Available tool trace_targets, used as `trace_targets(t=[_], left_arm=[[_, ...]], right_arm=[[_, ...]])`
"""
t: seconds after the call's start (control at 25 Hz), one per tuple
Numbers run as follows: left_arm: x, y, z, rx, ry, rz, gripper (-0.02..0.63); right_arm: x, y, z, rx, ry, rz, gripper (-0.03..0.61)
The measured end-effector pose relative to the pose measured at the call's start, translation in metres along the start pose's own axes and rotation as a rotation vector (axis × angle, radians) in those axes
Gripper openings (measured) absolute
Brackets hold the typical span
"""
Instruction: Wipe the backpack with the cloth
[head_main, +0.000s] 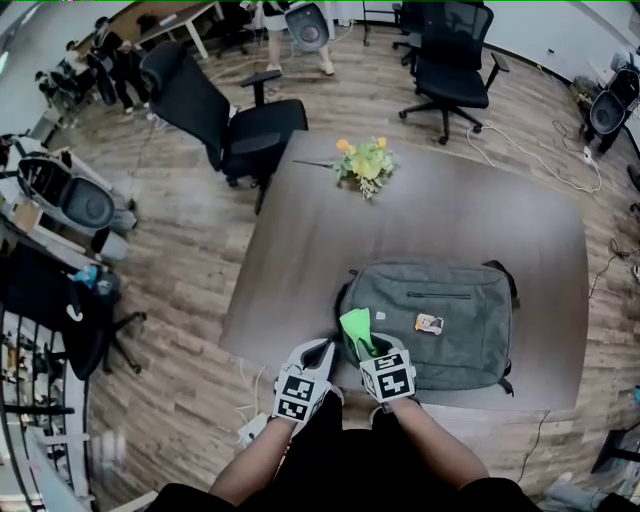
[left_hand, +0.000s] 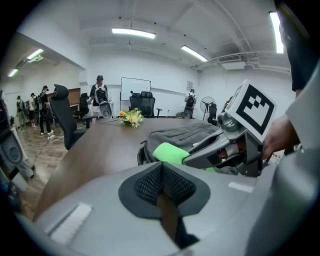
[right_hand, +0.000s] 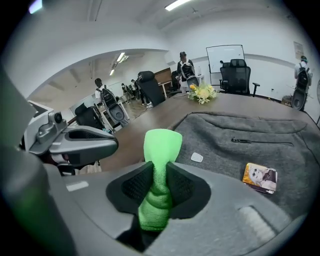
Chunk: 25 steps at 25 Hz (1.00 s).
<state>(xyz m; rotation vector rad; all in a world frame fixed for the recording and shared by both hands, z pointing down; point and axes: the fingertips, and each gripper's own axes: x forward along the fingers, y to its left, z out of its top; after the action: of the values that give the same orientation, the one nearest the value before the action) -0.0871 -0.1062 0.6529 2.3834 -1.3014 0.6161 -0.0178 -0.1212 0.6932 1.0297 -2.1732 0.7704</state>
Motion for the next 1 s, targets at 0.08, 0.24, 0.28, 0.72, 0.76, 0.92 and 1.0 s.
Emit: trace_targets(t=[0.08, 0.24, 0.28, 0.72, 0.76, 0.92, 1.0], left_arm=[[0.001, 0.0, 0.0, 0.006, 0.0, 0.0, 0.02], [0.007, -0.01, 0.007, 0.021, 0.002, -0.026, 0.02], [0.009, -0.013, 0.007, 0.028, 0.004, -0.034, 0.02], [0.039, -0.047, 0.025, 0.114, 0.001, -0.157, 0.02], [0.043, -0.05, 0.028, 0.123, -0.001, -0.168, 0.02], [0.056, -0.063, 0.038, 0.158, -0.004, -0.207, 0.02], [0.062, -0.073, 0.045, 0.177, -0.009, -0.229, 0.02]], right_arm=[[-0.001, -0.004, -0.002, 0.009, 0.009, -0.006, 0.087], [-0.009, -0.014, -0.009, 0.006, 0.031, -0.027, 0.087], [-0.013, -0.018, -0.011, 0.007, 0.034, -0.038, 0.087], [-0.051, -0.064, -0.033, 0.022, 0.057, -0.173, 0.087], [-0.055, -0.068, -0.033, 0.023, 0.058, -0.181, 0.087], [-0.074, -0.088, -0.041, 0.037, 0.069, -0.225, 0.087], [-0.085, -0.099, -0.045, 0.059, 0.063, -0.254, 0.087]])
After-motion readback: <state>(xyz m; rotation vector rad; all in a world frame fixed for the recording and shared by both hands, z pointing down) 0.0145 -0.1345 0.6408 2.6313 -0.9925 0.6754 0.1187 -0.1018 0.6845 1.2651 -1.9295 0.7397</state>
